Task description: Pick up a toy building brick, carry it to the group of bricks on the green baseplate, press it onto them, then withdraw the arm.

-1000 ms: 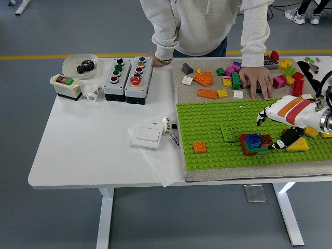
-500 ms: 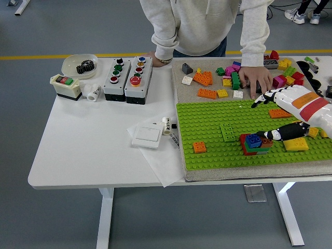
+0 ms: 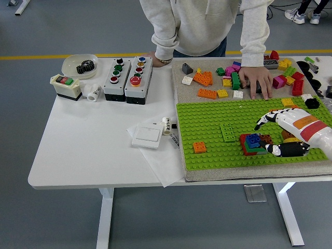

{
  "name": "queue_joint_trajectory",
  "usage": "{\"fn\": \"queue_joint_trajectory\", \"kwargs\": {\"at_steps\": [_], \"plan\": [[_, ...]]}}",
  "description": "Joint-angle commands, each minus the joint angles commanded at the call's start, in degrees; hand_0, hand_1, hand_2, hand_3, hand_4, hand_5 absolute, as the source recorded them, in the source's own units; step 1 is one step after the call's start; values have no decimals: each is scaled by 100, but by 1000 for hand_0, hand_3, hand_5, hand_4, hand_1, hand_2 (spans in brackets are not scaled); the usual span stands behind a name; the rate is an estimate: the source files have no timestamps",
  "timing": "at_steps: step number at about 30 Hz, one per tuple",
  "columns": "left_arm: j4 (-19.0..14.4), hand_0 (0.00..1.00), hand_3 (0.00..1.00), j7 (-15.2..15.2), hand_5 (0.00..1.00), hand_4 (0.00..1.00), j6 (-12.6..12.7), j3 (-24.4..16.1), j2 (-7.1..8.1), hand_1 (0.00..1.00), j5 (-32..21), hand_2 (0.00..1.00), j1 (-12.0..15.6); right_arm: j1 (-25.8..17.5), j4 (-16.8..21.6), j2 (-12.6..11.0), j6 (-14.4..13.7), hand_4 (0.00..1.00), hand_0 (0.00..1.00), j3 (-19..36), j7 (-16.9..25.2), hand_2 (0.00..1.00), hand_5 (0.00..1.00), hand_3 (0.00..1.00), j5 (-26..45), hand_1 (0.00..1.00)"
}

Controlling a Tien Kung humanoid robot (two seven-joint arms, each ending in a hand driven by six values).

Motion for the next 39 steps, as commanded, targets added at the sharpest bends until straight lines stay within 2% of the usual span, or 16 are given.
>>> {"fn": "queue_joint_trajectory", "kwargs": {"at_steps": [25, 39], "plan": [[-7, 770, 599, -7, 590, 674, 7, 93, 16, 763, -129, 725, -75, 315, -396, 168, 17, 684, 700, -552, -23, 723, 369, 586, -355, 700], [-10, 770, 599, -5, 592, 675, 9, 96, 17, 763, -124, 725, -97, 323, -508, 203, 28, 684, 700, -590, -31, 723, 370, 585, -448, 700]]}}
